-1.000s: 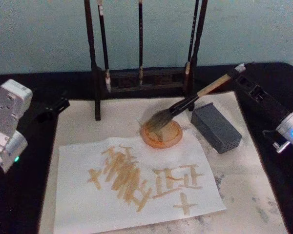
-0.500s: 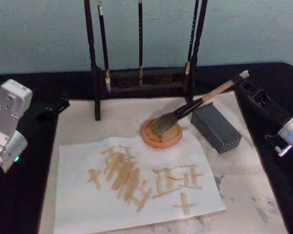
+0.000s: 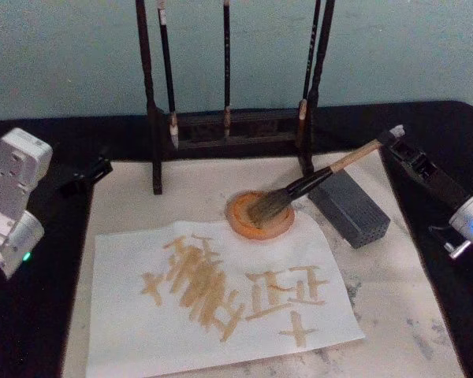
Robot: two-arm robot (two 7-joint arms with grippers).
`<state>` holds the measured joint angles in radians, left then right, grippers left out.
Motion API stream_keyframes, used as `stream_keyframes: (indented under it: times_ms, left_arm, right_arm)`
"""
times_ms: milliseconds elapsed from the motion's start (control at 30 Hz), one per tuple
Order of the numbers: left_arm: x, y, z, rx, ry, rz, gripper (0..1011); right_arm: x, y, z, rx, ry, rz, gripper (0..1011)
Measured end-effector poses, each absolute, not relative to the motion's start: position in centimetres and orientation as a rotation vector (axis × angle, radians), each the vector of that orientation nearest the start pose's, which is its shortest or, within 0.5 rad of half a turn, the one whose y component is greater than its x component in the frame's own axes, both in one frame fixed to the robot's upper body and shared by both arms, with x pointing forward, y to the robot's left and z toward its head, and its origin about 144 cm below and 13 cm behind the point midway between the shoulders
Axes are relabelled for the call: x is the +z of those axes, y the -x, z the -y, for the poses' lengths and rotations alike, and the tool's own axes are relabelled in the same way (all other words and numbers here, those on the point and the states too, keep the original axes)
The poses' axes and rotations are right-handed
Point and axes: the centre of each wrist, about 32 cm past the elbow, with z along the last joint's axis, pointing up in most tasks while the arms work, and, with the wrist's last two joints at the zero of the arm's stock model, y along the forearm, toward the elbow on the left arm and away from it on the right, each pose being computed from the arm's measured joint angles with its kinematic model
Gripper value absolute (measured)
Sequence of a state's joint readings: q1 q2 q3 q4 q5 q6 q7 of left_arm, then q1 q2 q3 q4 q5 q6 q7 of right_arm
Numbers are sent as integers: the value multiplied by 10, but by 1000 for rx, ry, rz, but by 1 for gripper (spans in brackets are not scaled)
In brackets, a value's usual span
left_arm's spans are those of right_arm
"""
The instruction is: Pick up the brush from the inkstone, write on the paper, then place the brush back to its original position.
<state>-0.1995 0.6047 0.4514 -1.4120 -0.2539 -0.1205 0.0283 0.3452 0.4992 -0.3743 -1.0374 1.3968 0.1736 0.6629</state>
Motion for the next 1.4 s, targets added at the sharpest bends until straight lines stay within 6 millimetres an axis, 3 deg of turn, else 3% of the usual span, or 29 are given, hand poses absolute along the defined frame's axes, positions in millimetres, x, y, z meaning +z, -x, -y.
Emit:
stream_keyframes:
  times_ms: [1400]
  left_arm:
    - [1140, -489, -310, 1248, -304, 285, 1002]
  right_arm:
    - [1092, -534, 363, -925, -490, -866, 169]
